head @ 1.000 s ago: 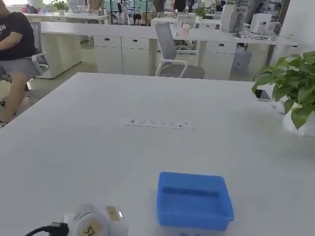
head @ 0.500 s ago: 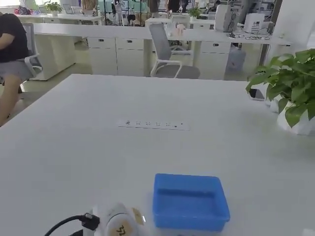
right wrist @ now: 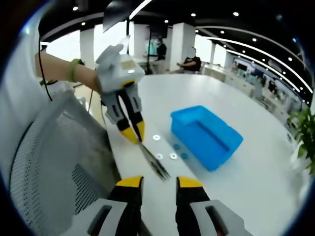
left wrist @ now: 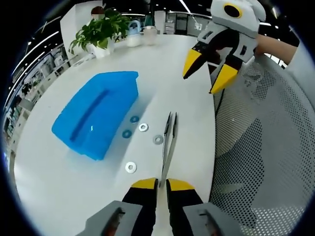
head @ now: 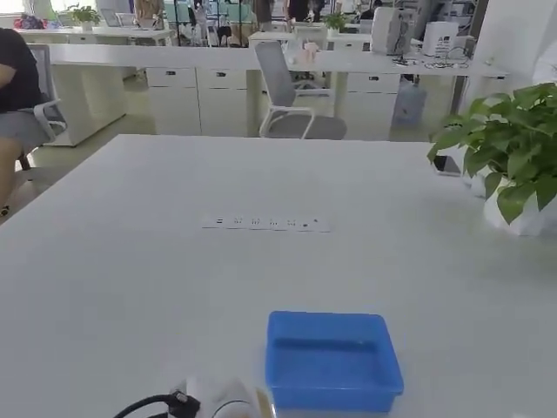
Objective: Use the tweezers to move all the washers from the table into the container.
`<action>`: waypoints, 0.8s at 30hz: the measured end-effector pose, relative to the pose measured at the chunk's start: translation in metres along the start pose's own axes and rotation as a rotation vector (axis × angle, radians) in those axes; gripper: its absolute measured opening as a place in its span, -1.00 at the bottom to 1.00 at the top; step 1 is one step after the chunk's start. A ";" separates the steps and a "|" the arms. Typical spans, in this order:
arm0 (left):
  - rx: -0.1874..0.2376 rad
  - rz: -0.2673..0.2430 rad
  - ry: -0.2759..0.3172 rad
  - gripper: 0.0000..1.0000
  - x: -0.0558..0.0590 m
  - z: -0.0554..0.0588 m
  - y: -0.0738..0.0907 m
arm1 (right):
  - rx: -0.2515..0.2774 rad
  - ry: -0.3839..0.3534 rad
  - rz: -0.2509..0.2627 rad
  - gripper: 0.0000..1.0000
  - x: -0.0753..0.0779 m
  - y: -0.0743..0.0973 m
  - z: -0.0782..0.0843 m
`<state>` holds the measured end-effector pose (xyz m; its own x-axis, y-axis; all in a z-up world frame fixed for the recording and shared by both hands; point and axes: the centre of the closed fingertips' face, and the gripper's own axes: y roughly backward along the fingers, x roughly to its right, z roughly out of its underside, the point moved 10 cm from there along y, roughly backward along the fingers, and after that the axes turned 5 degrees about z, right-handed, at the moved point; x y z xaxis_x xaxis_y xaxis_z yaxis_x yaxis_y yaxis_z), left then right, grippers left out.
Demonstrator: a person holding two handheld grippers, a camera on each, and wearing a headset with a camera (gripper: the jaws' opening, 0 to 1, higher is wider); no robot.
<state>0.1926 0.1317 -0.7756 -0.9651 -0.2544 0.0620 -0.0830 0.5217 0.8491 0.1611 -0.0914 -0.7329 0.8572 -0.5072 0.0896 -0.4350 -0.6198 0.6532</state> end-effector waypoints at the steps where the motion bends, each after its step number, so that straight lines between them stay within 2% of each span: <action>1: 0.002 0.000 -0.008 -0.96 0.000 -0.001 0.000 | 0.007 -0.007 0.000 -0.54 0.000 0.000 -0.001; 7: -0.016 -0.006 -0.075 -1.00 0.005 -0.002 -0.001 | 0.021 -0.024 0.003 -0.54 0.000 -0.002 -0.002; 11: -0.031 -0.024 -0.125 -1.00 0.010 -0.004 0.005 | 0.018 -0.021 0.002 -0.54 0.000 -0.003 -0.001; 17: 0.016 -0.049 -0.133 -1.00 0.018 -0.011 0.022 | 0.007 -0.002 -0.019 -0.55 -0.003 -0.008 -0.001; 20: 0.047 -0.062 -0.141 -1.00 0.025 -0.015 0.032 | -0.003 0.016 -0.028 -0.55 -0.006 -0.011 -0.001; 22: 0.053 -0.062 -0.150 -1.00 0.030 -0.015 0.037 | -0.006 0.025 -0.038 -0.55 -0.008 -0.012 -0.002; 24: 0.074 -0.070 -0.137 -1.00 0.035 -0.016 0.041 | -0.007 0.032 -0.048 -0.55 -0.010 -0.015 -0.003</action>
<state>0.1596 0.1316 -0.7306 -0.9808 -0.1811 -0.0726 -0.1644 0.5668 0.8073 0.1600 -0.0757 -0.7414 0.8854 -0.4576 0.0817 -0.3911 -0.6385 0.6629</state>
